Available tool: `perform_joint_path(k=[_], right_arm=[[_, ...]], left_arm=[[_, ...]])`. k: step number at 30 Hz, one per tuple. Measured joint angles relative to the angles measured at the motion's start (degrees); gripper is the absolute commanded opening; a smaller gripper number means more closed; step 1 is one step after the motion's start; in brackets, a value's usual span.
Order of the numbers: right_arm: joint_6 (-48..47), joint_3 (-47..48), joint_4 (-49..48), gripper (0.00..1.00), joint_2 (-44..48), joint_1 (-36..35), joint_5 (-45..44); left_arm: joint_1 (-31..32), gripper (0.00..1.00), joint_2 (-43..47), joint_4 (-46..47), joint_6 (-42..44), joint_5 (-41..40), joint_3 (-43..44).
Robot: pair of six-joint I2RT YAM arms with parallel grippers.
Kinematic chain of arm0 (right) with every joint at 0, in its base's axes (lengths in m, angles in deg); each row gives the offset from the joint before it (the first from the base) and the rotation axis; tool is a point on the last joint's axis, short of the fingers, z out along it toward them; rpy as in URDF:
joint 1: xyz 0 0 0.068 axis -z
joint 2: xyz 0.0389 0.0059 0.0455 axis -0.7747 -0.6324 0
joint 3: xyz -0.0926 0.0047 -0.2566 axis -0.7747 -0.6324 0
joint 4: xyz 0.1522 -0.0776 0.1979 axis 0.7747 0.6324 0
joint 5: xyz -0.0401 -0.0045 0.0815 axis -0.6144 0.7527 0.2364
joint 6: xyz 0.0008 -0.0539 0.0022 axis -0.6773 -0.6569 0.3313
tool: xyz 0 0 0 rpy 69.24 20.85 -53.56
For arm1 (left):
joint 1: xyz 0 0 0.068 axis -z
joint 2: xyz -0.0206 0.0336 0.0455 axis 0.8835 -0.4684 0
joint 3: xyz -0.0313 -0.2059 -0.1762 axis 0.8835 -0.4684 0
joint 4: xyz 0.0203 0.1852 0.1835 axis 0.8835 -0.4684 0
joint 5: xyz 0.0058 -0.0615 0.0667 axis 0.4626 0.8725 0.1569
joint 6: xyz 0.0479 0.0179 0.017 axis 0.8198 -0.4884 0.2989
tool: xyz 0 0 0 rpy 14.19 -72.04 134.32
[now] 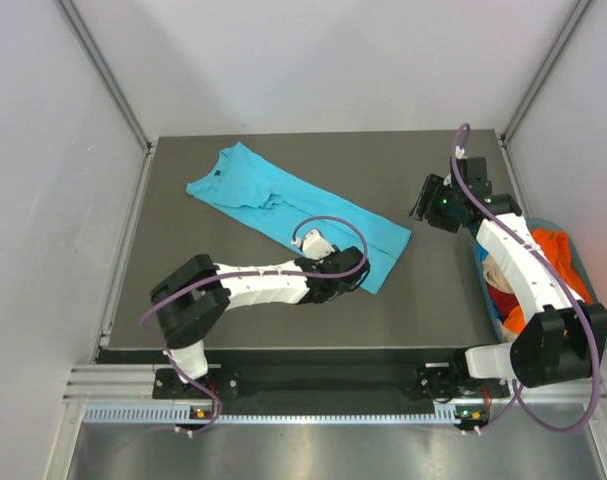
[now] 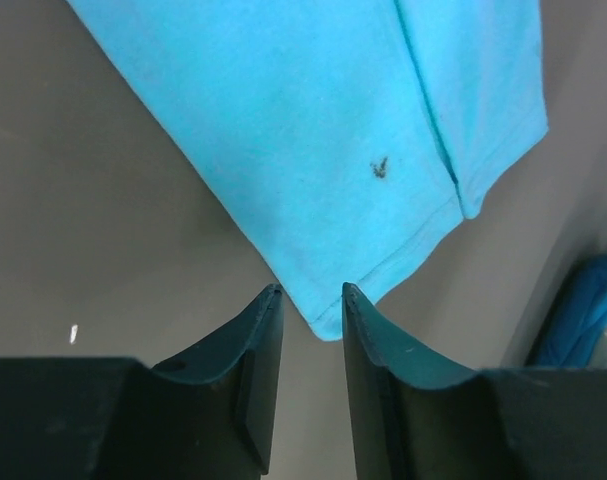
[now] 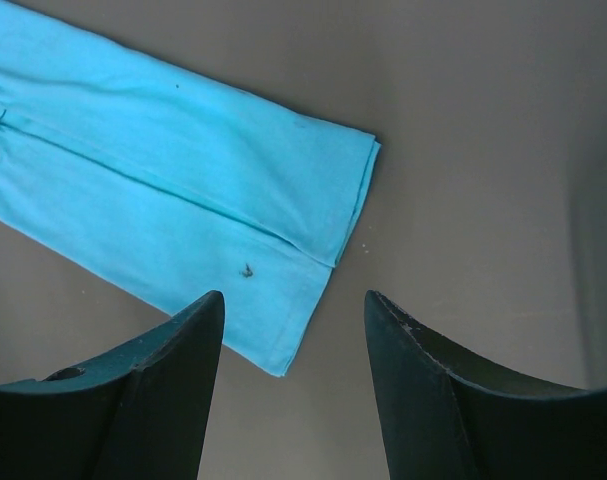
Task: Fold and stack the t-shirts
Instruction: Fold the tshirt
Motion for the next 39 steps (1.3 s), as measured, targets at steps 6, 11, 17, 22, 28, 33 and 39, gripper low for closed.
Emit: perform_joint_path(k=[6, 11, 17, 22, 28, 33, 39], right_arm=[[0.04, 0.70, 1.68, 0.59, 1.11, 0.70, -1.51], [0.02, 0.72, 2.38, 0.59, 1.36, 1.25, -1.88], [0.02, 0.72, 2.62, 0.59, 1.36, 1.66, -2.05], [-0.07, 0.72, 2.67, 0.59, 1.36, 2.12, -2.08], [-0.09, 0.72, 2.62, 0.59, 1.36, 2.56, -2.10], [-0.11, 0.70, 2.62, 0.59, 1.36, 2.60, -2.08], [-0.13, 0.66, 2.62, 0.59, 1.36, 3.19, -2.08]], left_arm=[[0.13, 0.33, -2.84, 1.09, -3.39, 0.22, 0.17], [0.13, 0.32, -4.76, 2.29, -5.01, 1.14, 0.66], [1.07, 0.32, -7.96, 2.47, -5.46, 2.58, 2.67], [2.10, 0.32, -9.94, 1.40, -5.66, 3.04, 4.87], [3.37, 0.31, -10.75, -2.10, -6.58, 1.99, 8.96], [3.74, 0.29, -11.78, -2.82, -6.95, 1.92, 10.25], [3.91, 0.30, -13.00, -4.07, -7.56, 1.84, 10.60]])
